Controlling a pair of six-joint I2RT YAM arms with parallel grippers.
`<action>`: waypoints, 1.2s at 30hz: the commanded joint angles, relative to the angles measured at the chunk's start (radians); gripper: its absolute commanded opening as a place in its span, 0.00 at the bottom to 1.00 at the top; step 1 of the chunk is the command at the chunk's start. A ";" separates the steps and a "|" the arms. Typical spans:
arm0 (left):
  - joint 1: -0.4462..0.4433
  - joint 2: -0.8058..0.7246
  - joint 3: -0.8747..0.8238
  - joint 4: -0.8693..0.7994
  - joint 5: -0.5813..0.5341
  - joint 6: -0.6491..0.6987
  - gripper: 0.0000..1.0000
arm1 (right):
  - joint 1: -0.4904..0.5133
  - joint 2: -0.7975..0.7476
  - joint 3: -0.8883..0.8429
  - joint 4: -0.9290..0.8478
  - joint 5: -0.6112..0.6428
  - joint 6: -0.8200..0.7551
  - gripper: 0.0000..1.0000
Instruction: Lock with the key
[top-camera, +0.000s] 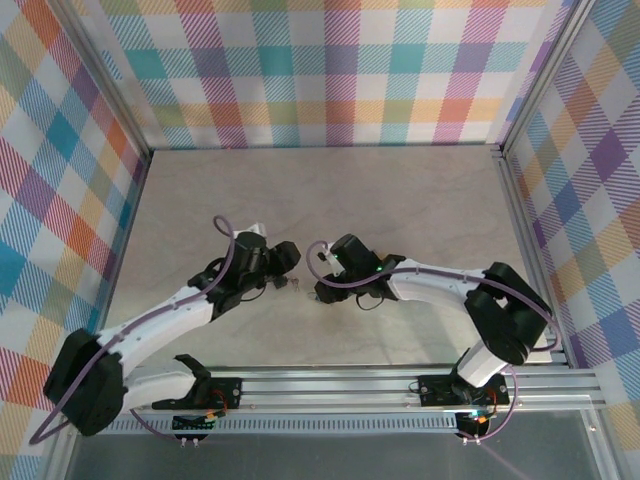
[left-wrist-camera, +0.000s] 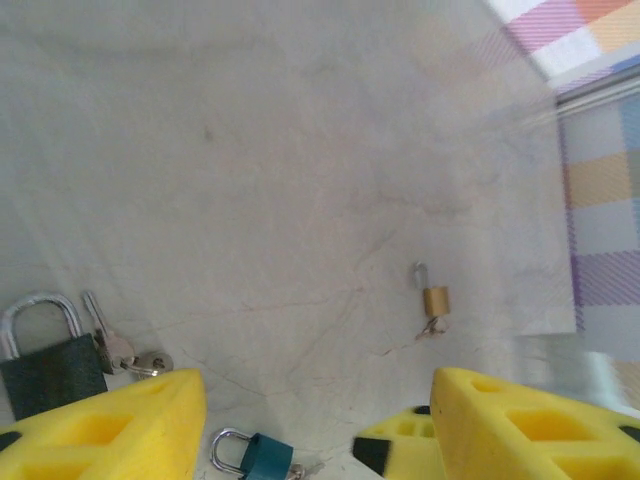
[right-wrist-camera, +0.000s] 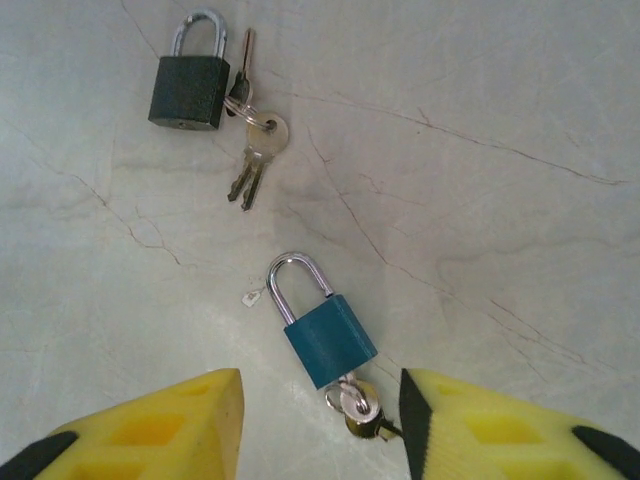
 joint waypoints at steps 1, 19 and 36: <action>0.003 -0.103 -0.009 -0.085 -0.081 0.039 0.61 | 0.009 0.033 0.052 -0.019 -0.034 -0.041 0.51; 0.008 -0.456 -0.069 -0.343 -0.170 0.063 0.63 | 0.058 0.171 0.101 -0.053 0.092 -0.173 0.55; 0.009 -0.476 -0.080 -0.370 -0.175 0.075 0.63 | 0.106 0.232 0.125 -0.105 0.197 -0.210 0.39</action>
